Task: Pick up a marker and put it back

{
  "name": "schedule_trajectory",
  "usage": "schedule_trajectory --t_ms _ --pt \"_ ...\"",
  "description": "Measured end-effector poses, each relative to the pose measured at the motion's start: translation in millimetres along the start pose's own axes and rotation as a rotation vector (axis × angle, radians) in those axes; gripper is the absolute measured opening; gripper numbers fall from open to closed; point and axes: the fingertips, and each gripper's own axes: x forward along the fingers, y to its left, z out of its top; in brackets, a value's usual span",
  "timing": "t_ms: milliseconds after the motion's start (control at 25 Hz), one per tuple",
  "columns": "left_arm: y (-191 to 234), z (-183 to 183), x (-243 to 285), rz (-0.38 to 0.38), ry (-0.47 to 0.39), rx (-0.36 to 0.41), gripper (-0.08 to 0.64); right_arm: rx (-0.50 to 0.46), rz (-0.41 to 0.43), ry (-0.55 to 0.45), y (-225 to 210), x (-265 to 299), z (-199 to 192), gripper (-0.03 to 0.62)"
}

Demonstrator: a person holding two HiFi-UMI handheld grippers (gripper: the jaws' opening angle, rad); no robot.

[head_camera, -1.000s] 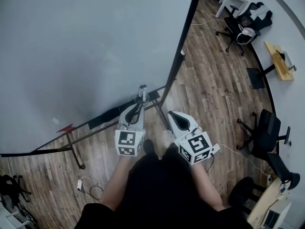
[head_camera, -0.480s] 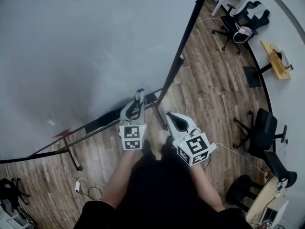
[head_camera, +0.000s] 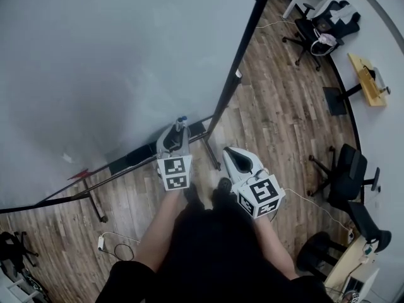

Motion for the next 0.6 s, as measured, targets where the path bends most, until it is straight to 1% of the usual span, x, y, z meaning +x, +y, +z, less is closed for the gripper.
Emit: schedule_trajectory --t_ms 200,320,600 --pt "1.6 -4.8 5.6 0.027 0.025 0.009 0.115 -0.012 0.018 -0.005 -6.2 0.7 6.8 0.003" --pt "5.0 -8.5 8.6 0.057 0.037 0.001 0.115 -0.015 0.027 -0.001 -10.6 3.2 7.9 0.003" --pt "6.7 -11.9 14.8 0.103 0.061 -0.003 0.115 -0.015 0.037 0.008 -21.8 3.1 8.2 0.003"
